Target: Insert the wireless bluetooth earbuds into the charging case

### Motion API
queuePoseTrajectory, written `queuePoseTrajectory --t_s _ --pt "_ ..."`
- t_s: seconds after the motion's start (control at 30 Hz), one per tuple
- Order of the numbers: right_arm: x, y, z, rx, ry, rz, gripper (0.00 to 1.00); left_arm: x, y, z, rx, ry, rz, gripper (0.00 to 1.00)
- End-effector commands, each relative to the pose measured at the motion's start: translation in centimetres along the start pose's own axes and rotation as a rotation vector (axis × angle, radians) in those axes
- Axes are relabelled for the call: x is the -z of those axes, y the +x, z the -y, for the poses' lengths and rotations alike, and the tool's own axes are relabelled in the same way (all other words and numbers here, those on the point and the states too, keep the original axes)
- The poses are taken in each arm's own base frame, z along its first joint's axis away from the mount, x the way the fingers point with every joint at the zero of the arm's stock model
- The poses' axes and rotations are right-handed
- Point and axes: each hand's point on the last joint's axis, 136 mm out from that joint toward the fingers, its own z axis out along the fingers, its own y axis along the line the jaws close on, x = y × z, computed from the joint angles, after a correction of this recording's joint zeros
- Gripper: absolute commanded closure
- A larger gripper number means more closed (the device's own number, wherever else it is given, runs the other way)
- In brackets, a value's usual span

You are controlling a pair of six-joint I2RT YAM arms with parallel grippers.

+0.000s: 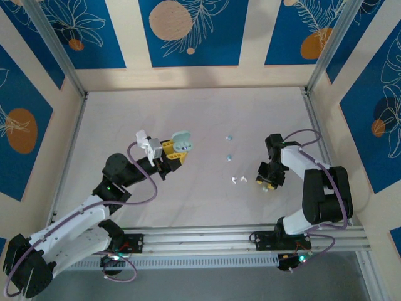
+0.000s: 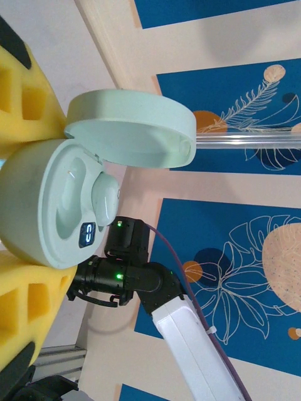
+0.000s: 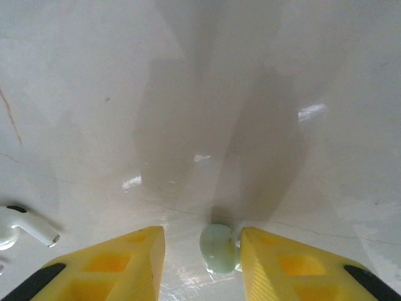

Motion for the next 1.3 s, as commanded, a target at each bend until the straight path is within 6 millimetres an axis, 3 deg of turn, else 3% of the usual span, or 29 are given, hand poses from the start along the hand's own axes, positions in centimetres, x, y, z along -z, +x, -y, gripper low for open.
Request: queuePoseTrajectory --t_s 0.0,0.47,0.97,1.27 --pt "0.7 -0.5 0.2 0.017 0.021 0.025 0.62 0.1 -0.8 -0.2 -0.016 -0.011 0.021 0.72" --pt "-1.5 -0.1 -0.1 0.021 0.008 -0.044 0.65 -0.1 -0.7 -0.1 -0.019 -0.005 0.004 0.72" --pt "-0.6 1.5 -0.5 -0.006 0.004 -0.066 0.71 0.2 -0.9 -0.1 -0.016 -0.012 0.003 0.72" --pt "-0.7 1.4 -0.2 0.029 0.063 -0.074 0.72 0.3 -1.0 0.0 -0.013 -0.013 0.003 0.72"
